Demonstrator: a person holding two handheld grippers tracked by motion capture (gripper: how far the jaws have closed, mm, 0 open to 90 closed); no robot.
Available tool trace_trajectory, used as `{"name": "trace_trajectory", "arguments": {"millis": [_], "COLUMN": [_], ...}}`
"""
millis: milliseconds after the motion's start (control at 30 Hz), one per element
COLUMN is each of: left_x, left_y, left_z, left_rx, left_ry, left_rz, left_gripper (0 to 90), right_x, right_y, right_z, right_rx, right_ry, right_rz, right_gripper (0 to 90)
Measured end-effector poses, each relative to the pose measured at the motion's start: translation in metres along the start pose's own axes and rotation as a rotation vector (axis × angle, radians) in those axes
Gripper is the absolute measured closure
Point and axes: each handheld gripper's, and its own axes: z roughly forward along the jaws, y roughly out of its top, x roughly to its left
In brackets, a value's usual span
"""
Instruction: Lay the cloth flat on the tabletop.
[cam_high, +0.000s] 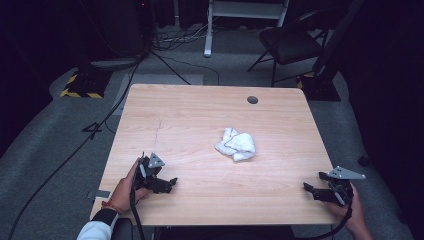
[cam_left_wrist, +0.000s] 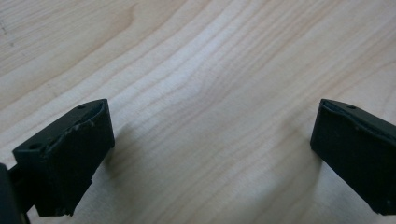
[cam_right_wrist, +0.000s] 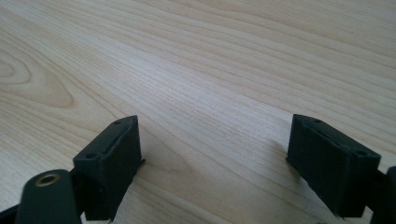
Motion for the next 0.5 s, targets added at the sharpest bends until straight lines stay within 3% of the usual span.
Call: {"name": "trace_trajectory", "arguments": {"millis": [100,433,500], "left_x": [0.0042,0.0063,0.0062], "left_y": [0.0037,0.0086,0.0086], "left_z": [0.0036,0.0075,0.0076], "left_rx": [-0.002,0.0,-0.002], "left_ry": [0.005,0.005,0.007], "left_rz": [-0.017,-0.013,-0.013], "left_gripper": [0.0,0.0,0.0], "right_x": [0.0,0.0026,0.0044], "right_y": [0.0002,0.0023,0.0035], "right_z": [0.0001,0.0024,0.0027], "right_rx": [0.004,0.008,0.005], "right_ry": [-0.001,0.001,-0.002], "right_rz": [0.0,-0.007,-0.038], "right_gripper": [16.6,14.3,14.0]}}
